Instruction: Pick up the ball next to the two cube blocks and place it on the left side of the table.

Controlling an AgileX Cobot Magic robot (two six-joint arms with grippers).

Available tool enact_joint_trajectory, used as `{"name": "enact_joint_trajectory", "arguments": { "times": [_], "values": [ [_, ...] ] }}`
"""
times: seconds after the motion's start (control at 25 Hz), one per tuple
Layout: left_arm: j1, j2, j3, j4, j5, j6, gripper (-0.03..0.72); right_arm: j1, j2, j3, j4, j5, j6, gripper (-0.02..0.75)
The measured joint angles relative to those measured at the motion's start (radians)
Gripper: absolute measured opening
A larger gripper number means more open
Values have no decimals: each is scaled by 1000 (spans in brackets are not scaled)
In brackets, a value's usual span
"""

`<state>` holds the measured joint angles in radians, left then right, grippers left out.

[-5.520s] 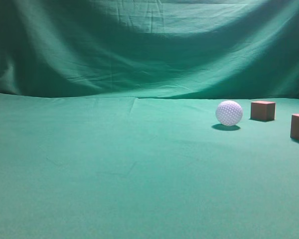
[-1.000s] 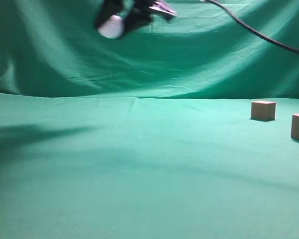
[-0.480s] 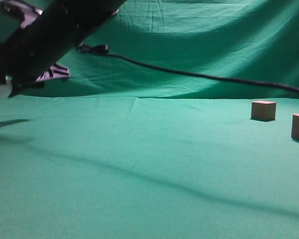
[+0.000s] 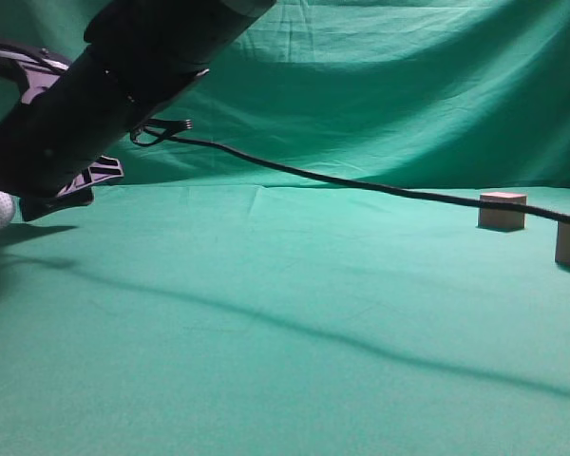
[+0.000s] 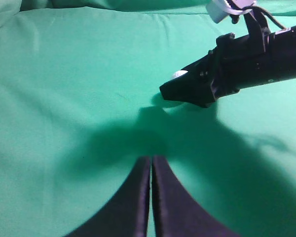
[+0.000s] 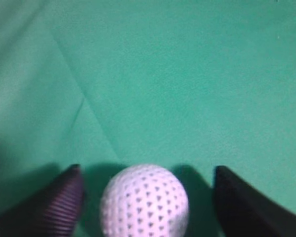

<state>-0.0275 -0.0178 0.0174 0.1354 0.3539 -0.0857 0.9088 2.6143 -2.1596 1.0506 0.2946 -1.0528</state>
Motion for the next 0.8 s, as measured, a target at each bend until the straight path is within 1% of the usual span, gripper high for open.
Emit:
{"name": "enact_joint_trajectory", "arguments": {
  "times": [0.08, 0.24, 0.36, 0.44, 0.48, 0.52, 0.6, 0.68, 0.8],
  "values": [
    [0, 0, 0, 0, 0, 0, 0, -2, 0, -1, 0, -4, -2, 605],
    [0, 0, 0, 0, 0, 0, 0, -16, -57, -1, 0, -6, -4, 601],
    [0, 0, 0, 0, 0, 0, 0, -53, -162, -1, -2, 73, 32, 379],
    [0, 0, 0, 0, 0, 0, 0, -90, -243, -1, -14, 163, 108, 172],
    [0, 0, 0, 0, 0, 0, 0, -107, -284, -2, -40, 217, 177, 111],
    [0, 0, 0, 0, 0, 0, 0, -129, -321, -3, -77, 273, 263, 65],
    [0, 0, 0, 0, 0, 0, 0, -174, -378, -3, -217, 389, 435, 0],
    [0, 0, 0, 0, 0, 0, 0, -210, -426, -3, -386, 531, 608, 0],
    [0, 0, 0, 0, 0, 0, 0, -245, -488, -3, -644, 717, 788, 0]
  ]
}}
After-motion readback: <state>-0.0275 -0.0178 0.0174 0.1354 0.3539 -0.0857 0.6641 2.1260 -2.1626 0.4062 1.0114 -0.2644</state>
